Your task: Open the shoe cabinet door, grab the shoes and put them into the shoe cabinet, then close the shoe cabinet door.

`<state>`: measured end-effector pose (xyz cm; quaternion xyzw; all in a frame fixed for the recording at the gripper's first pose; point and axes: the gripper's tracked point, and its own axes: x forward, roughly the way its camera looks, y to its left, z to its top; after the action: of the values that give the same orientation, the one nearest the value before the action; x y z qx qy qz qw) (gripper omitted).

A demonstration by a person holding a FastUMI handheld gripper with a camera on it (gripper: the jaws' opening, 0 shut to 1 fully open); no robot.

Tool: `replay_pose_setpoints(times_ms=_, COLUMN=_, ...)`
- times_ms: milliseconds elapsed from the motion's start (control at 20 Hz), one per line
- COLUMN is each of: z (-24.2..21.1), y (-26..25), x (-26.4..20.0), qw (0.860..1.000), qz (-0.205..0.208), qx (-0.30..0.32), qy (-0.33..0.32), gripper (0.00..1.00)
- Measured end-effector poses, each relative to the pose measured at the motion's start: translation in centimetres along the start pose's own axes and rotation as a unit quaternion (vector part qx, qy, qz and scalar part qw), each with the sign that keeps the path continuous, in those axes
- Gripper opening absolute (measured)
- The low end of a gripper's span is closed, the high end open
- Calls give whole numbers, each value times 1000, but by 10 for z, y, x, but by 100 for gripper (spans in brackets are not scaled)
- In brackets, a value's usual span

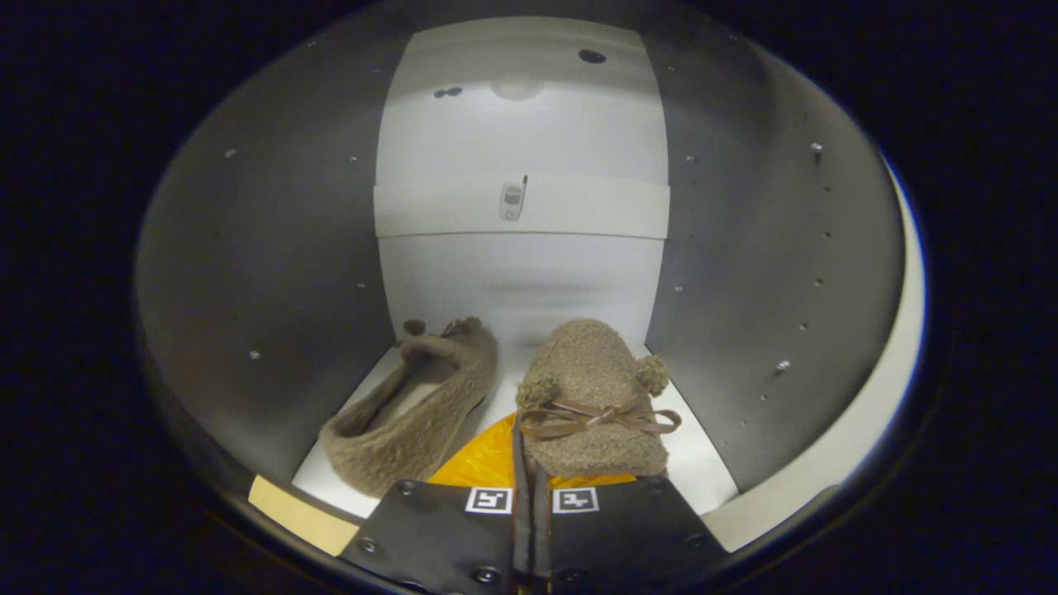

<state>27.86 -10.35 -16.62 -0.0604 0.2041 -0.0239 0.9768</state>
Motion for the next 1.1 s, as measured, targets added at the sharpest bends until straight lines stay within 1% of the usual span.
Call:
replay_pose_setpoints(times_ms=250, z=16, y=-6, x=33, qw=1000, qz=-6, qx=1, qy=-11, gripper=4)
replay_pose_setpoints(times_ms=550, z=7, y=-14, x=70, qw=999, qz=-4, qx=36, qy=24, gripper=4)
replay_pose_setpoints(times_ms=600, z=7, y=-18, x=71, qw=999, qz=-11, qx=33, qy=24, gripper=5)
replay_pose_setpoints(times_ms=750, z=4, y=-15, x=74, qw=999, qz=-13, qx=19, qy=26, gripper=5)
replay_pose_setpoints(times_ms=800, z=4, y=-16, x=73, qw=999, qz=-17, qx=16, qy=26, gripper=9)
replay_pose_setpoints(times_ms=900, z=2, y=-18, x=73, qw=999, qz=-21, qx=18, qy=28, gripper=11)
replay_pose_setpoints(times_ms=950, z=2, y=-18, x=75, qw=999, qz=-22, qx=17, qy=28, gripper=15)
replay_pose_setpoints(times_ms=1100, z=2, y=-15, x=72, qw=999, qz=-21, qx=15, qy=28, gripper=34)
